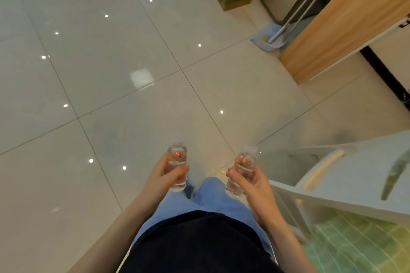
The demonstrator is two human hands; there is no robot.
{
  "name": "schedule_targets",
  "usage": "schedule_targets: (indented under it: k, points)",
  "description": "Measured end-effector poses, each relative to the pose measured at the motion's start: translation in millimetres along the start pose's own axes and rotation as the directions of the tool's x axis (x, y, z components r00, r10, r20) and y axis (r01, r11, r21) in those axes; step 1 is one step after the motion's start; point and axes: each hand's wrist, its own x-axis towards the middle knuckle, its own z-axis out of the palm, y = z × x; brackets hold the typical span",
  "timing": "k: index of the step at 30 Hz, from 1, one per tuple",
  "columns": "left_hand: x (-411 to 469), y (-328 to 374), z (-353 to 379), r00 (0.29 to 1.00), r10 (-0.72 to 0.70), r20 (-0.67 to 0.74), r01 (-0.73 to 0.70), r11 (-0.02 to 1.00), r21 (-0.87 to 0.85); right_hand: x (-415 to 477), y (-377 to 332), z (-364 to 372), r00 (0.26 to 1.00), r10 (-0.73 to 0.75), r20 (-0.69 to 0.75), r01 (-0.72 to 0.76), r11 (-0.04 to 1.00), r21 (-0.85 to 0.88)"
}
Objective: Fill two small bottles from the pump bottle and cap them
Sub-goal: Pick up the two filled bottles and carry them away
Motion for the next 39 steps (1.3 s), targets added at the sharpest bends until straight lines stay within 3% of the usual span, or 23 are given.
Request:
schedule_targets:
  k: [10, 12, 20, 32, 39]
  points:
    - [98, 75, 26, 0.993, 0.001, 0.115, -0.008, 0.998, 0.061, 85, -58, -1, 0.999, -0.027, -0.03, 0.028, 0.999, 0.044]
    - [165, 104, 61, 0.994, -0.037, 0.101, 0.03, 0.998, 0.063, 147, -96, -32, 0.998, -0.034, -0.051, 0.036, 0.998, 0.043]
    - [252, 168, 122, 0.994, 0.008, 0.109, -0.016, 0.997, 0.08, 234, -180, -69, 0.996, -0.06, -0.071, 0.062, 0.998, 0.028]
    - [394, 266, 206, 0.956, -0.057, 0.287, -0.005, 0.978, 0.21, 341, -268, -124, 0.97, -0.007, -0.245, 0.057, 0.978, 0.199]
    - [492, 322, 262, 0.903, -0.107, 0.417, -0.017, 0.959, 0.284, 410, -313, -150, 0.895, 0.04, -0.445, 0.091, 0.958, 0.27]
